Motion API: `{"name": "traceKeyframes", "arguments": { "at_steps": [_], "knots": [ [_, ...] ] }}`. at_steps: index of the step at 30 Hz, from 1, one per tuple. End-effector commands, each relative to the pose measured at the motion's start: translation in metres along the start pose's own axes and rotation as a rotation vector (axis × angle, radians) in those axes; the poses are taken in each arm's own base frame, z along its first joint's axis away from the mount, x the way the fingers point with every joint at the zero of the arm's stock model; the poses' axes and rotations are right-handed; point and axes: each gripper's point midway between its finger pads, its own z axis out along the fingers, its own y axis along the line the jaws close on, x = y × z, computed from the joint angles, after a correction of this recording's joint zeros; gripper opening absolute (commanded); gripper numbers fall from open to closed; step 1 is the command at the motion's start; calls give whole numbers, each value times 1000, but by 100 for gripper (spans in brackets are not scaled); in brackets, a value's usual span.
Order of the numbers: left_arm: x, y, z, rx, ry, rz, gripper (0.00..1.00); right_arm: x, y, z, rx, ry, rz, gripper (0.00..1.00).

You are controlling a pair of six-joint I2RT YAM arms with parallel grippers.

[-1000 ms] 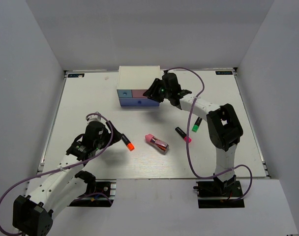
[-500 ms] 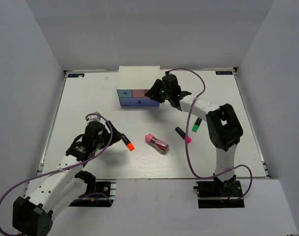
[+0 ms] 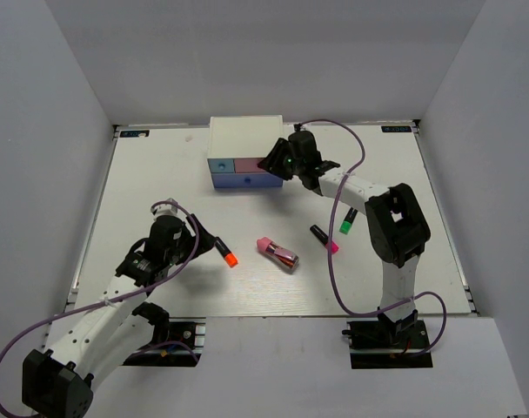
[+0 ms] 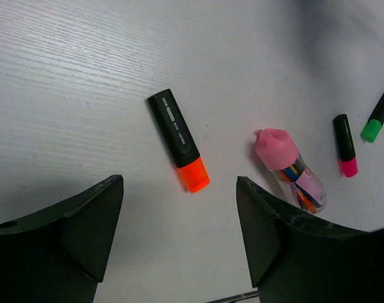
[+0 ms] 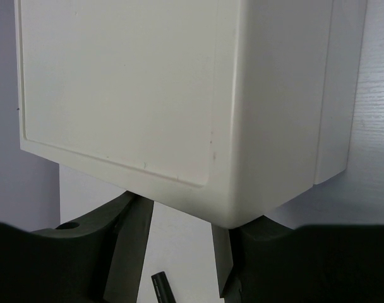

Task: Sort the stationery into containers
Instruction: Open the drawer in the storage box.

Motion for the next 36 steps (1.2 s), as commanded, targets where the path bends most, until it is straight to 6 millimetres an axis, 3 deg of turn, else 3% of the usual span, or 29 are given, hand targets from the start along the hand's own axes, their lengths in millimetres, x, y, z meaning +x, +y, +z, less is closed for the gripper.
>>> {"name": "traceKeyframes", "arguments": {
  "at_steps": [1,9,25,36],
  "knots": [
    [2,0,-1,5,4,0,82,-28,14,5,-53,-79,-11,46],
    [2,0,4,5,4,0,82,-10,23,9,-100,-23,14,46],
    [2,0,6,5,4,9,82,-25,28,16,-105,-80,45,44],
    [3,-1,6,12,10,9,82,-34,36,15,-134,-120,50,19]
  ]
}}
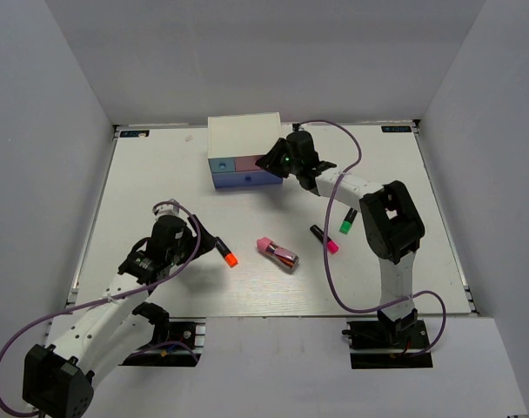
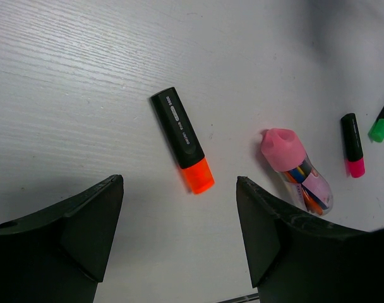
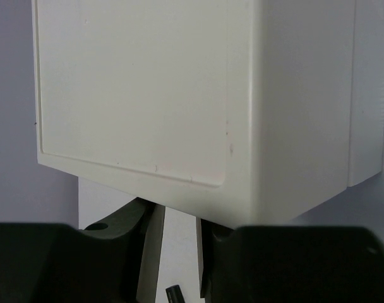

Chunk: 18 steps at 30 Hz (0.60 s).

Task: Sort the stationery into containers
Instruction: Open the drawer in the storage box.

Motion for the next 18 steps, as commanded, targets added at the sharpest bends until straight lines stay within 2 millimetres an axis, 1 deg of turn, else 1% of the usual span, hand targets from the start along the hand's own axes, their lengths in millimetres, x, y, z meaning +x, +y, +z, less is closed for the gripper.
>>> {"name": "traceKeyframes", "arguments": {
  "at_steps": [1,2,4,6,7,8,10,11,13,15,16,17,18],
  "knots": [
    [-2,-5,0,22,-6,6,82,-29,29,2,-86,-97,-5,17],
    [-2,-5,0,22,-6,6,82,-27,29,2,-86,-93,-4,17],
    [-2,-5,0,22,-6,6,82,-23,28,0,-90,-83,-6,14],
    [-1,-6,-1,29,1,6,82,-21,31,-4,-103,-74,-8,14],
    [-1,-6,1,30,0,6,82,-16,24,-7,-94,-58,-6,13],
    [0,-8,1,37,6,6,82,-15,29,-13,-111,-51,-10,13],
    [-2,-11,2,45,-2,-4,82,-4,17,-17,-97,-28,-9,11],
    [1,-11,4,44,14,-3,82,-2,20,-27,-110,-21,-12,11],
    [-2,-14,6,55,3,-4,82,4,21,-36,-122,-11,-14,11],
    [0,-14,10,53,18,-3,82,11,16,-44,-116,2,-13,11],
    [-1,-16,10,59,12,-3,82,18,11,-50,-110,17,-7,11],
    [0,-14,12,51,20,-3,82,21,11,-53,-111,22,-6,11],
    [2,-12,14,41,30,-2,82,17,18,-61,-128,11,-3,11]
  ]
}}
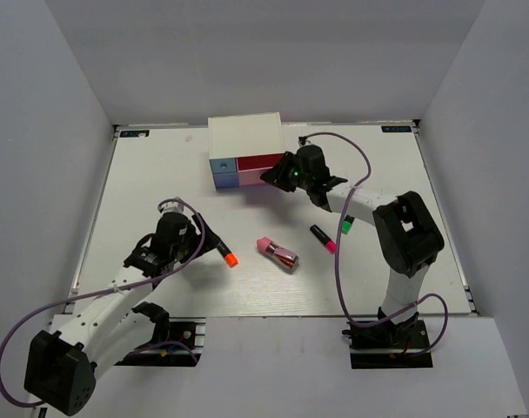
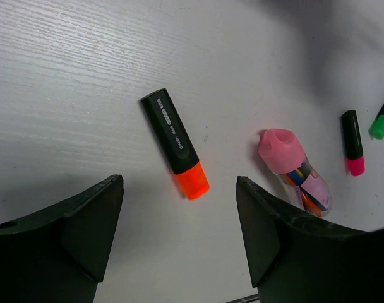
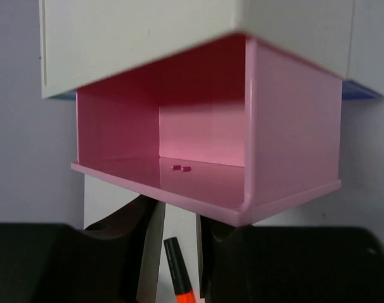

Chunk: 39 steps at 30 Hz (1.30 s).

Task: Sort the stationery into containers
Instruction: Open the drawer in the storage box, then pick up the pen from the center of the board.

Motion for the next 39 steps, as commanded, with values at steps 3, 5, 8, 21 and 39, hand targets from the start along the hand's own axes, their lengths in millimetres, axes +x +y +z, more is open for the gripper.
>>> {"name": "traceKeyframes", "arguments": {
  "at_steps": [3,5,8,21,39],
  "knots": [
    [-4,-10,4,31,-5,-1,82,-1,20,-27,-63,-18,1,11],
    [-1,-7,7,18,8,-10,83,8,15,-30,-53,-2,-4,13],
    [-3,-9,7,18,8,-19,83,12,15,-33,-54,4,-3,29],
    [12,-3,25,-130,126,-121,83,26,15,-49,-103,54,-99,90],
    [42,2,57,-447,303,-14,65,2,-9,-138,-64,-40,-756,87]
  ]
}}
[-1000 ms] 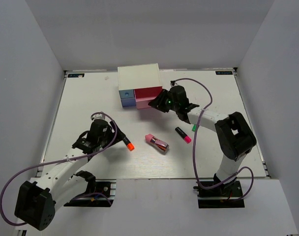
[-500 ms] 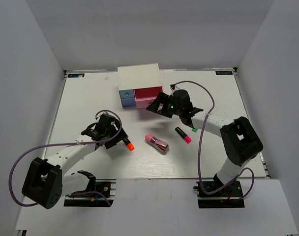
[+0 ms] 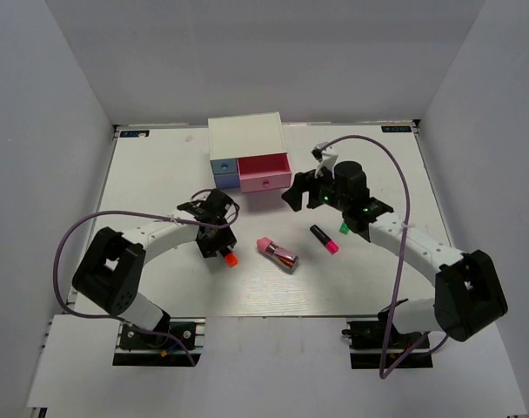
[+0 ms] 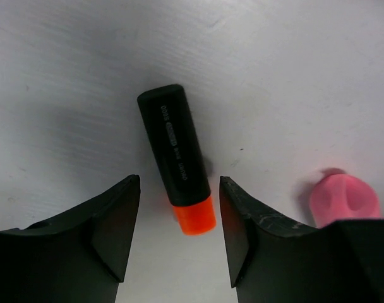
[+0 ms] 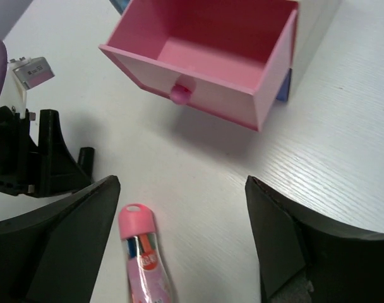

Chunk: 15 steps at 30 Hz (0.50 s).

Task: Sort the stationery into containers
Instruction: Pick up the pen from the center of the board.

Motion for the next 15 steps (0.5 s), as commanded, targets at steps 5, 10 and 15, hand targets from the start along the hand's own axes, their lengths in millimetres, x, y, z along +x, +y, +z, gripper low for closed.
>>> {"name": "traceKeyframes", "arguments": {
  "at_steps": [5,10,15],
  "knots": [
    [17,6,10,-97,31,56,62,14,-5,-29,-33,-4,-75,83],
    [24,1,16,-121,34,86,31,11,-6,-36,-53,-14,-96,82],
    [15,-18,-7,-24,-38,121,8,8,-3,-42,-91,-6,-150,77]
  ]
}}
